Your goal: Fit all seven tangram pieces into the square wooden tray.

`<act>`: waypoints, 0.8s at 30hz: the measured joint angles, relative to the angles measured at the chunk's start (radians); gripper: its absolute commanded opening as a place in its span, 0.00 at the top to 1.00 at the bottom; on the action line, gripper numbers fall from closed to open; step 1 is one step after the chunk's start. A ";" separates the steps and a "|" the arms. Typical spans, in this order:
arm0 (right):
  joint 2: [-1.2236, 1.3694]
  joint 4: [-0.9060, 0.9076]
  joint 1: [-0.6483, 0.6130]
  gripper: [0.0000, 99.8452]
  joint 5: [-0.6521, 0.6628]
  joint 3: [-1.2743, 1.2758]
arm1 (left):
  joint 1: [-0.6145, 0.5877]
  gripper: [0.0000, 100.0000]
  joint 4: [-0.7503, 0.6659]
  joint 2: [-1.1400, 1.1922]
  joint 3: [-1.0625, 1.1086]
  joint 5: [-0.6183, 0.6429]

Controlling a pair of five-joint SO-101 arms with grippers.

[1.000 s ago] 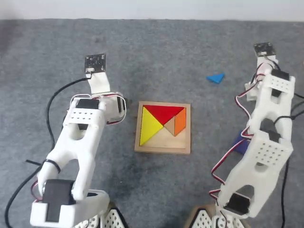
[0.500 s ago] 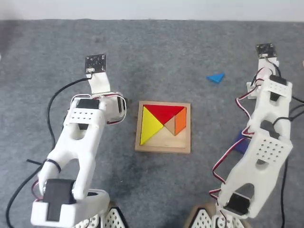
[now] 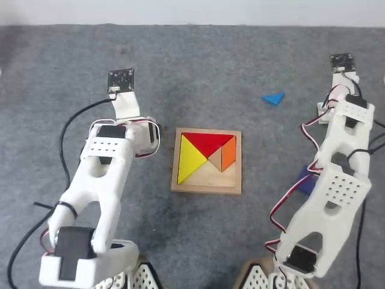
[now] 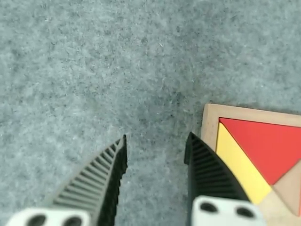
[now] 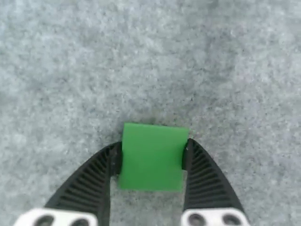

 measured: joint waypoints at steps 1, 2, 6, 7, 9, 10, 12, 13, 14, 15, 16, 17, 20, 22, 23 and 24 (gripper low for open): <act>0.000 0.017 0.000 0.96 0.000 -0.005 | 0.000 0.80 0.000 0.000 0.000 0.000; -0.003 0.041 0.000 0.96 0.000 -0.008 | 0.000 0.80 0.000 0.000 0.000 0.000; -0.052 0.137 0.000 0.96 -0.003 -0.008 | 0.000 0.80 0.000 0.000 0.000 0.000; -0.072 0.163 -0.005 0.96 -0.006 0.009 | 0.000 0.80 0.000 0.000 0.000 0.000; -0.110 0.227 -0.023 0.96 -0.009 0.012 | 0.000 0.80 0.000 0.000 0.000 0.000; -0.130 0.261 -0.035 0.96 -0.011 0.014 | 0.000 0.80 0.000 0.000 0.000 0.000; -0.183 0.333 -0.069 0.96 -0.012 0.014 | 0.000 0.80 0.000 0.000 0.000 0.000; -0.215 0.371 -0.089 0.96 -0.015 0.014 | 0.000 0.80 0.000 0.000 0.000 0.000; -0.250 0.413 -0.112 0.96 -0.015 0.014 | 0.000 0.80 0.000 0.000 0.000 0.000; -0.282 0.457 -0.137 0.96 -0.015 0.014 | 0.000 0.80 0.000 0.000 0.000 0.000; -0.316 0.500 -0.164 0.96 -0.015 0.014 | 0.000 0.80 0.000 0.000 0.000 0.000; -0.350 0.543 -0.193 0.96 -0.015 0.014 | 0.000 0.80 0.000 0.000 0.000 0.000; -0.445 0.657 -0.285 0.96 -0.015 0.014 | 0.000 0.80 0.000 0.000 0.000 0.000; -0.502 0.726 -0.347 0.96 -0.020 0.014 | 0.000 0.80 0.000 0.000 0.000 0.000; -0.526 0.760 -0.379 0.96 -0.029 0.014 | 0.000 0.80 0.000 0.000 0.000 0.000; -0.549 0.792 -0.410 0.96 -0.038 0.014 | 0.000 0.80 0.000 0.000 0.000 0.000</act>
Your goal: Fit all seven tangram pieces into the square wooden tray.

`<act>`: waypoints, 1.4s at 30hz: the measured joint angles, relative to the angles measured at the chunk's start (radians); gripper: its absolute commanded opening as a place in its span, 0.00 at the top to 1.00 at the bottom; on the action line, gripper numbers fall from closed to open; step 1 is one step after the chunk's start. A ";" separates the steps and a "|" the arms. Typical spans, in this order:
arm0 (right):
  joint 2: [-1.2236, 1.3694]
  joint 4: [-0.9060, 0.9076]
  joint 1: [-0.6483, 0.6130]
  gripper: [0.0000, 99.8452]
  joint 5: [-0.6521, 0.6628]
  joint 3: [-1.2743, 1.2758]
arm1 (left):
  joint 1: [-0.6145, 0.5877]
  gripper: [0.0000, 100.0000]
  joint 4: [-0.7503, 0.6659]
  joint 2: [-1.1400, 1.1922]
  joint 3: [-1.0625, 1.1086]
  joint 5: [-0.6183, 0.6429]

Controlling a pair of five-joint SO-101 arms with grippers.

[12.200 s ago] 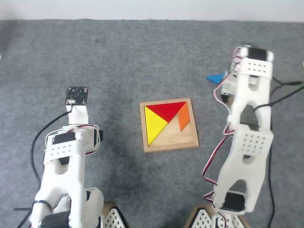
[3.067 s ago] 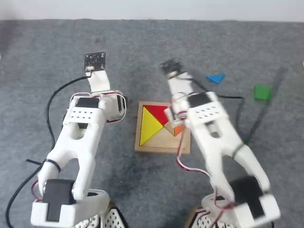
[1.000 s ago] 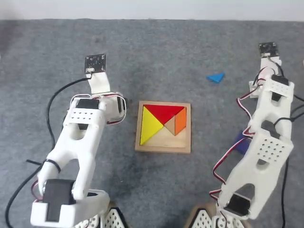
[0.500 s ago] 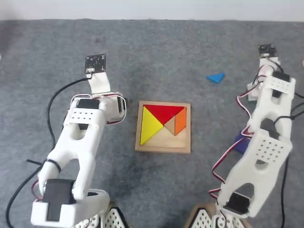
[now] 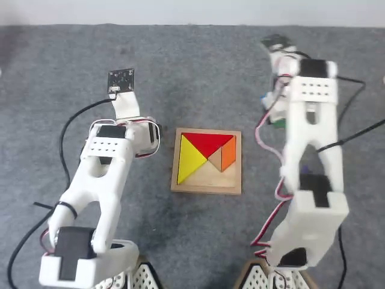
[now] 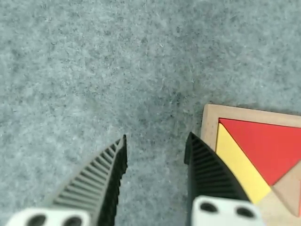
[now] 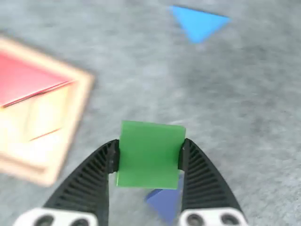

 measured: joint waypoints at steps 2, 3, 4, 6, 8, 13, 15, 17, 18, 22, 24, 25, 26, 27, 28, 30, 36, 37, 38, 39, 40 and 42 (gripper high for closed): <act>-0.035 0.060 -0.066 0.96 -0.009 0.000 | 0.000 0.80 0.000 0.000 0.000 0.000; -0.051 0.081 -0.103 0.96 -0.009 0.000 | 0.000 0.80 0.000 0.000 0.000 0.000; -0.064 0.092 -0.143 0.96 -0.009 0.006 | 0.000 0.80 0.000 0.000 0.000 0.000; -0.092 0.104 -0.227 0.96 -0.009 0.040 | 0.000 0.80 0.000 0.000 0.000 -0.011; -0.118 0.106 -0.316 0.96 -0.009 0.092 | 0.000 0.80 0.000 0.000 0.000 -0.021; -0.209 0.049 -0.462 0.96 -0.014 0.295 | 0.000 0.80 0.000 0.000 0.000 -0.029; -0.238 -0.040 -0.462 0.96 -0.021 0.414 | 0.000 0.80 0.000 0.000 0.000 -0.029; -0.258 -0.161 -0.466 0.96 -0.026 0.540 | 0.000 0.80 0.000 0.000 0.000 -0.029; -0.262 -0.222 -0.476 0.96 -0.025 0.600 | 0.000 0.80 0.000 0.000 0.000 -0.029; -0.264 -0.400 -0.511 0.96 -0.021 0.755 | 0.000 0.80 0.000 0.000 0.000 -0.029; -0.264 -0.440 -0.540 0.96 -0.011 0.789 | 0.000 0.80 0.000 0.000 0.000 -0.029; -0.262 -0.456 -0.549 0.96 -0.008 0.792 | 0.000 0.80 0.000 0.000 0.000 -0.029; -0.262 -0.470 -0.554 0.96 -0.006 0.795 | 0.000 0.80 -0.006 0.000 0.000 -0.029; -0.256 -0.482 -0.554 0.96 -0.005 0.795 | 0.000 0.80 -0.011 0.000 0.000 -0.029; -0.245 -0.494 -0.552 0.96 -0.005 0.795 | 0.000 0.80 -0.012 0.000 0.000 -0.029; -0.222 -0.508 -0.551 0.96 -0.002 0.796 | 0.002 0.80 -0.012 0.000 0.000 -0.031; -0.180 -0.512 -0.546 0.88 0.029 0.796 | 0.023 0.80 -0.012 0.000 0.015 -0.031; -0.180 -0.512 -0.546 0.85 0.029 0.796 | 0.025 0.80 -0.012 0.000 0.015 -0.031; -0.180 -0.512 -0.546 0.82 0.031 0.796 | 0.025 0.80 -0.012 0.000 0.015 -0.031; -0.180 -0.511 -0.546 0.79 0.032 0.796 | 0.025 0.80 -0.012 0.000 0.015 -0.031; -0.180 -0.508 -0.546 0.77 0.034 0.796 | 0.025 0.80 -0.012 0.000 0.015 -0.031; -0.180 -0.500 -0.546 0.73 0.034 0.796 | 0.025 0.80 -0.012 0.000 0.015 -0.031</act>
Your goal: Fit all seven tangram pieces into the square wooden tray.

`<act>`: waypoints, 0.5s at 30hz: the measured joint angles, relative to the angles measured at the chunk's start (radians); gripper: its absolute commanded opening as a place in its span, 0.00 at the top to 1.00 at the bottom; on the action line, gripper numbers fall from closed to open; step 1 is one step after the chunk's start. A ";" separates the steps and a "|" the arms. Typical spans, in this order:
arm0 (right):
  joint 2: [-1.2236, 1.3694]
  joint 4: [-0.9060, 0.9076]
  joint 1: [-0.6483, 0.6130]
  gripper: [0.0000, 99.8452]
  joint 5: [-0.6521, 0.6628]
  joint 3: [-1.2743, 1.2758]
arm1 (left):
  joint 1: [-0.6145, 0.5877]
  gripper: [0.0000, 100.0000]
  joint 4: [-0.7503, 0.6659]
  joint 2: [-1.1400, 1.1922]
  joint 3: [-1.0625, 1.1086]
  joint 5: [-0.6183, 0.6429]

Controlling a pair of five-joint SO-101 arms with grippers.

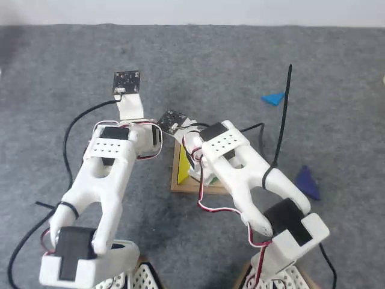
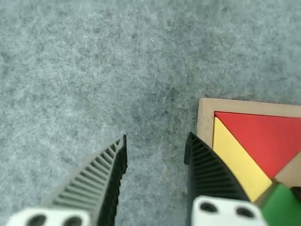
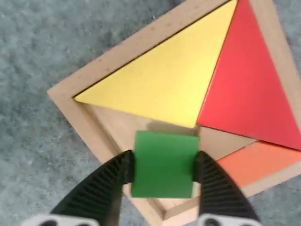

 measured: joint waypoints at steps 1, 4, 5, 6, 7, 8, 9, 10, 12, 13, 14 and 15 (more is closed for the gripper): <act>0.000 0.000 0.000 0.72 0.000 0.000 | 0.000 0.80 0.000 0.000 0.000 0.000; 0.000 0.000 0.000 0.69 0.000 0.000 | 0.000 0.80 0.000 0.000 0.000 0.000; 0.000 0.000 0.000 0.69 0.000 0.000 | 0.000 0.80 0.000 0.000 0.000 0.000; 0.000 0.000 0.000 0.69 0.000 0.000 | 0.000 0.80 0.000 0.000 0.000 0.000; 0.000 0.000 0.000 0.69 0.000 0.000 | 0.000 0.80 0.000 0.000 0.000 0.000; 0.000 0.000 0.000 0.69 0.000 0.000 | 0.000 0.80 0.000 0.000 0.000 0.000; 0.000 0.000 0.000 0.69 0.000 0.000 | 0.000 0.80 0.000 0.000 0.000 0.000; 0.000 0.000 0.000 0.69 0.000 0.000 | 0.000 0.80 0.000 0.000 0.000 0.002; 0.000 0.009 0.000 0.69 0.000 0.000 | 0.000 0.80 0.000 0.000 0.000 0.002; 0.000 0.023 0.000 0.69 0.000 -0.005 | 0.000 0.80 0.000 0.000 0.000 0.002; 0.000 0.049 0.000 0.69 0.000 -0.014 | 0.000 0.80 0.000 0.000 0.000 0.002; 0.000 0.077 0.000 0.69 0.000 -0.023 | 0.000 0.80 0.000 0.000 0.000 0.002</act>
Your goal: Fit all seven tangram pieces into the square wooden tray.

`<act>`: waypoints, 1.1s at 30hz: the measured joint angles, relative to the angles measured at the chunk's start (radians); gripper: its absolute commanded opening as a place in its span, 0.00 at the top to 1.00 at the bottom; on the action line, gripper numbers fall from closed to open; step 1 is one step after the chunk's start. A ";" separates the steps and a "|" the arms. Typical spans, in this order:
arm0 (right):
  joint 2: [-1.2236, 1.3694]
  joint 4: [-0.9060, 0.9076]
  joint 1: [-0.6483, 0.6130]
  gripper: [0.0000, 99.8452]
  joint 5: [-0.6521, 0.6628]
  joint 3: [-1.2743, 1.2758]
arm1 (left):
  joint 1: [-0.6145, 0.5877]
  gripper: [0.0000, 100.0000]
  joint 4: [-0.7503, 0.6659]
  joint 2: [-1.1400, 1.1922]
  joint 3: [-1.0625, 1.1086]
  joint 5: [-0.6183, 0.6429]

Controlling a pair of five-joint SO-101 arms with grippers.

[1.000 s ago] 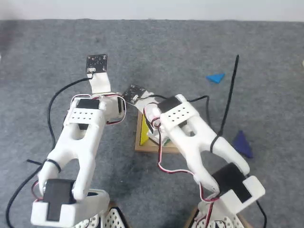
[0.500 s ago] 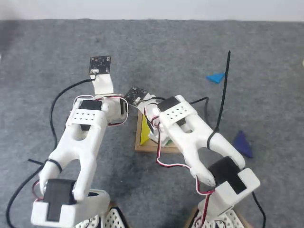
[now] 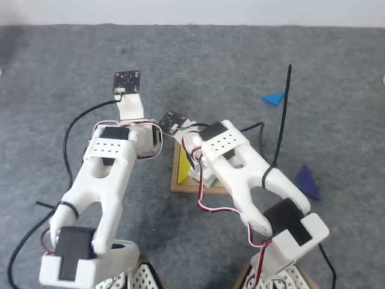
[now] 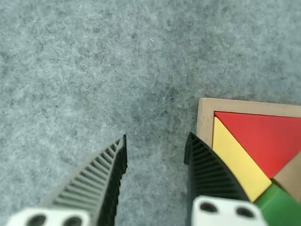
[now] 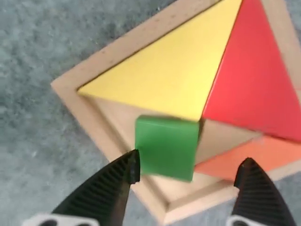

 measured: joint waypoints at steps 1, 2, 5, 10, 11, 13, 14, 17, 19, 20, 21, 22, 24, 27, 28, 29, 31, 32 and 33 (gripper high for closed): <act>-0.003 0.018 0.000 0.69 0.000 -0.008 | 0.000 0.80 0.000 0.000 0.000 0.000; -0.012 0.034 0.000 0.69 0.000 -0.009 | 0.000 0.80 0.000 0.000 0.000 0.000; -0.072 0.055 0.026 0.69 0.003 -0.011 | 0.002 0.80 0.000 0.000 0.000 -0.003; -0.147 0.068 0.129 0.69 0.003 -0.018 | 0.006 0.80 0.000 0.000 0.000 -0.006; -0.149 0.068 0.153 0.69 0.003 -0.018 | 0.006 0.80 0.000 0.000 0.000 -0.006; -0.149 0.068 0.190 0.69 0.003 -0.018 | 0.006 0.80 0.000 0.000 0.000 -0.006; -0.149 0.068 0.199 0.69 0.003 -0.018 | 0.006 0.80 0.000 0.000 0.000 -0.006; -0.107 0.041 0.204 0.69 0.003 -0.020 | 0.006 0.80 0.000 0.000 0.000 -0.006; -0.063 0.025 0.201 0.69 0.003 -0.020 | 0.006 0.80 0.000 0.000 0.000 -0.006; -0.046 0.020 0.201 0.69 0.003 -0.020 | 0.006 0.80 0.000 0.000 0.000 -0.006; -0.032 0.017 0.196 0.69 0.003 -0.020 | 0.006 0.80 0.000 0.000 0.000 -0.006; -0.023 0.014 0.186 0.69 0.003 -0.020 | 0.006 0.80 0.000 0.000 0.000 -0.006; -0.011 0.012 0.155 0.69 0.003 -0.020 | 0.006 0.80 0.000 0.000 0.000 -0.006; -0.008 0.012 0.124 0.69 0.005 -0.020 | 0.006 0.80 0.000 0.000 0.000 -0.006; -0.008 0.009 0.121 0.69 0.005 -0.020 | 0.006 0.80 0.000 0.000 0.000 -0.006; -0.008 0.000 0.120 0.69 0.003 -0.020 | 0.006 0.80 0.000 0.000 0.000 -0.006; -0.008 -0.017 0.120 0.69 -0.006 -0.020 | 0.006 0.80 0.000 0.000 0.000 -0.006; -0.003 -0.021 0.121 0.69 -0.006 -0.020 | 0.006 0.80 0.000 0.000 0.000 -0.006; 0.008 -0.023 0.121 0.69 -0.009 -0.020 | 0.006 0.80 0.000 0.000 0.000 -0.006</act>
